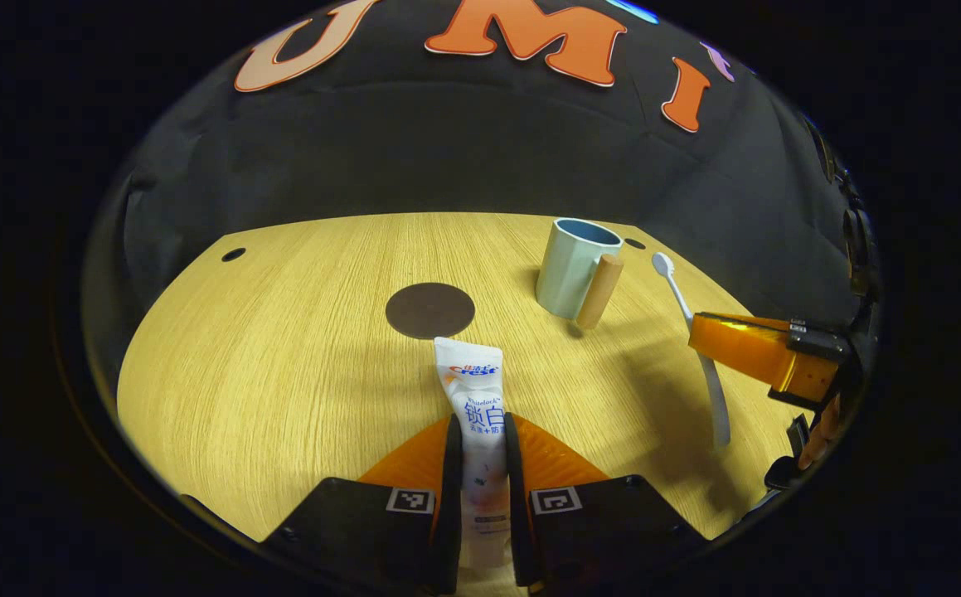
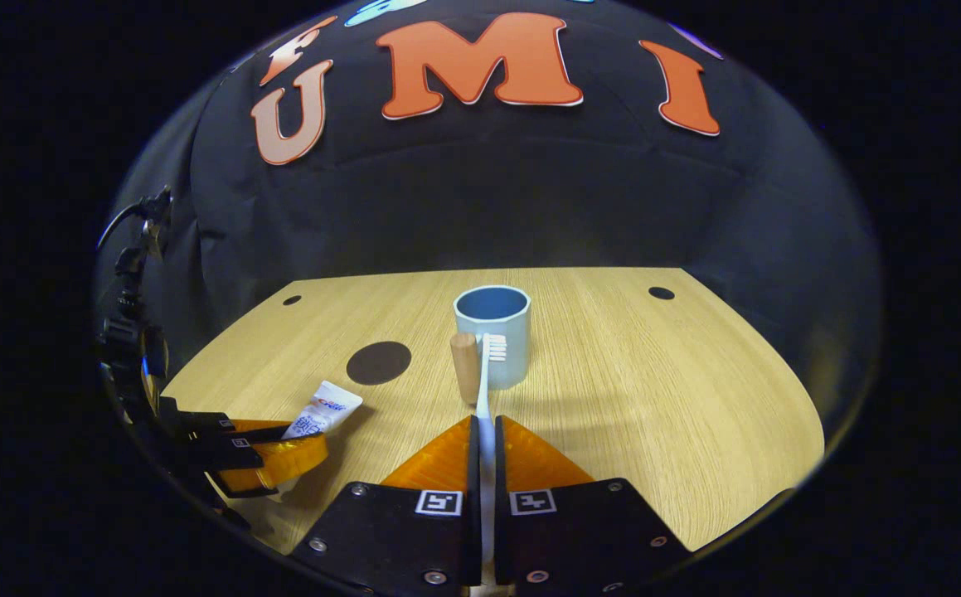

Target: Put the toothbrush and toothpaste on the desktop into the cup, then pick up the cup and place it on the coaster on the desktop.

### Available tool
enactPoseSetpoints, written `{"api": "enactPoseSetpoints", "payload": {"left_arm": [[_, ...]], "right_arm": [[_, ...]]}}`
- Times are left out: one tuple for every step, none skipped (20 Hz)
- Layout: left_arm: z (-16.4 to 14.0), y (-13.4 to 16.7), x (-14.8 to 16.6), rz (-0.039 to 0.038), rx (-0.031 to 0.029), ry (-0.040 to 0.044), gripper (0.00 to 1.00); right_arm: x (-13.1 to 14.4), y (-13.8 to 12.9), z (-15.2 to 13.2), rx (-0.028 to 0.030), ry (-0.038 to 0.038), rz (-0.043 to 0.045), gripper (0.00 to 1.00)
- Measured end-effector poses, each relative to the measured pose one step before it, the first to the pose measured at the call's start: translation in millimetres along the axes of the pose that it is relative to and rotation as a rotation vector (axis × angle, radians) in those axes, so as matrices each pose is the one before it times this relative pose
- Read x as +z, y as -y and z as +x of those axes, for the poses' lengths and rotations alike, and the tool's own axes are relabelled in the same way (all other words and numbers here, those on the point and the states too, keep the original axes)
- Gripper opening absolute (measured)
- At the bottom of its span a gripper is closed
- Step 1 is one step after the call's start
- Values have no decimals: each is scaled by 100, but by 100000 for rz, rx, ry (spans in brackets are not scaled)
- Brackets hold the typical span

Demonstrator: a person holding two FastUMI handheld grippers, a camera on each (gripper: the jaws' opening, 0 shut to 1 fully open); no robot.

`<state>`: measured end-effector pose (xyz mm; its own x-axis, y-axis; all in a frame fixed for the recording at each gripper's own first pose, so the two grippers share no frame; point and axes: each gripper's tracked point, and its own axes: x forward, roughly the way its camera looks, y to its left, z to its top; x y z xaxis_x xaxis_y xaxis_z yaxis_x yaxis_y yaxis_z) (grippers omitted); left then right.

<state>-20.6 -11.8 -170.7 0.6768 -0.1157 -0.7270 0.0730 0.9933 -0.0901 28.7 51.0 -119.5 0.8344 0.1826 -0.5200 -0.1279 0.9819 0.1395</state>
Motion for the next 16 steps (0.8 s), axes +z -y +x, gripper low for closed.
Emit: {"api": "enactPoseSetpoints", "payload": {"left_arm": [[-118, -144, 394, -251, 33, 699, 28], [-31, -36, 457, -124, -53, 613, 28], [-42, -40, 179, 216, 138, 692, 28], [-129, -143, 317, 483, 408, 696, 28], [-122, -52, 321, 321, 458, 574, 26], [-54, -158, 342, 48, 210, 454, 28], [125, -176, 162, 9, 113, 471, 28], [-66, -66, 216, 371, 221, 639, 28], [258, -82, -36, 501, 354, 605, 28], [153, -168, 213, 446, 716, 753, 26], [325, -127, 61, 317, 759, 668, 26], [50, -160, 241, -322, 404, 748, 28], [-104, 26, 179, -432, -110, 887, 28], [-83, -44, 300, -224, -211, 1246, 28], [109, -171, 287, 116, 20, 1383, 28], [281, -29, 238, 84, 28, 1445, 28]], "right_arm": [[401, 90, -35, 318, 1320, -600, 7], [455, 135, -8, -12, 1549, -613, 7], [501, -26, -144, 37, 1576, -1313, 7], [467, -18, -17, -37, 1544, -1066, 7], [380, -106, 170, 615, 927, -294, 7], [371, -226, 245, 1192, 777, 174, 7], [428, -91, -136, 788, 912, -132, 6], [698, -34, 88, 294, 1354, -365, 6], [556, 7, 231, 153, 1196, -544, 7], [582, 33, 351, 125, 1175, -789, 7], [761, -127, 613, 365, 1210, -896, 7], [870, -267, 634, 609, 1237, -762, 7], [1071, -290, 712, 589, 1524, -274, 7], [770, -167, 835, 876, 1337, -34, 6], [548, -172, 588, 830, 1578, 78, 7], [469, -15, 688, 511, 1287, -184, 7]]}}
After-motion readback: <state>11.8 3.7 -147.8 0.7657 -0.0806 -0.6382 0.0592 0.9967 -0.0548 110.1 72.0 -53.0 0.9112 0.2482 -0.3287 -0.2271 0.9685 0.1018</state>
